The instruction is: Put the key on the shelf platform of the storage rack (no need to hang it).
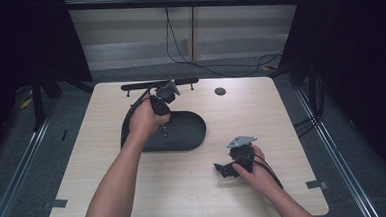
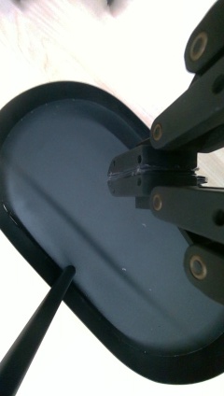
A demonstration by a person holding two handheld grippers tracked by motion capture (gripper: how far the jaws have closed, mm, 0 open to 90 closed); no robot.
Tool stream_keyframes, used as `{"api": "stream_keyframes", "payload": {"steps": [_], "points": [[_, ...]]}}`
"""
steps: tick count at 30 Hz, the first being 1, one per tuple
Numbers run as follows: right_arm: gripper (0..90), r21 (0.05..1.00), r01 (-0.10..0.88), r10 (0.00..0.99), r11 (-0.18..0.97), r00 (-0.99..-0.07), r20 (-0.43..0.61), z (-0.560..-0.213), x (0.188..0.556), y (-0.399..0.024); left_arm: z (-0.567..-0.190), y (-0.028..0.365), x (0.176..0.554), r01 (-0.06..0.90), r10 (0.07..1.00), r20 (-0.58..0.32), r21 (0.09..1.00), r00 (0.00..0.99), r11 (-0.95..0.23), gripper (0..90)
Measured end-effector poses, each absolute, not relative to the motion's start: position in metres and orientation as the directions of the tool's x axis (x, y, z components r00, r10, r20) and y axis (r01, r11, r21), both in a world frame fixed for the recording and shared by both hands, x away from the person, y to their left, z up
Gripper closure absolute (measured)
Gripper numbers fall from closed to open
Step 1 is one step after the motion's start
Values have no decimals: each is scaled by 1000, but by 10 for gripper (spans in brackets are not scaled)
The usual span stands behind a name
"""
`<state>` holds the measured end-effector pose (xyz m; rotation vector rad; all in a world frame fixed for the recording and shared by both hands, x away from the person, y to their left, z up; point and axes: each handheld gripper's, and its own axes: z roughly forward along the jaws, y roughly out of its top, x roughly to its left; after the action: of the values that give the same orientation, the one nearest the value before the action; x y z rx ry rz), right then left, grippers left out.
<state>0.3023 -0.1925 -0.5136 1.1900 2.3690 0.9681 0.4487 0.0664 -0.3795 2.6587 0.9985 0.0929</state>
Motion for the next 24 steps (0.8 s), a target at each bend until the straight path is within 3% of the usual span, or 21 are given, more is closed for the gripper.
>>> {"api": "stream_keyframes", "payload": {"steps": [24], "points": [[0,694,582,797,424,-603,18,-514,302,-192,-417,86,450,663,688,-16,284,725,-692,893]]}}
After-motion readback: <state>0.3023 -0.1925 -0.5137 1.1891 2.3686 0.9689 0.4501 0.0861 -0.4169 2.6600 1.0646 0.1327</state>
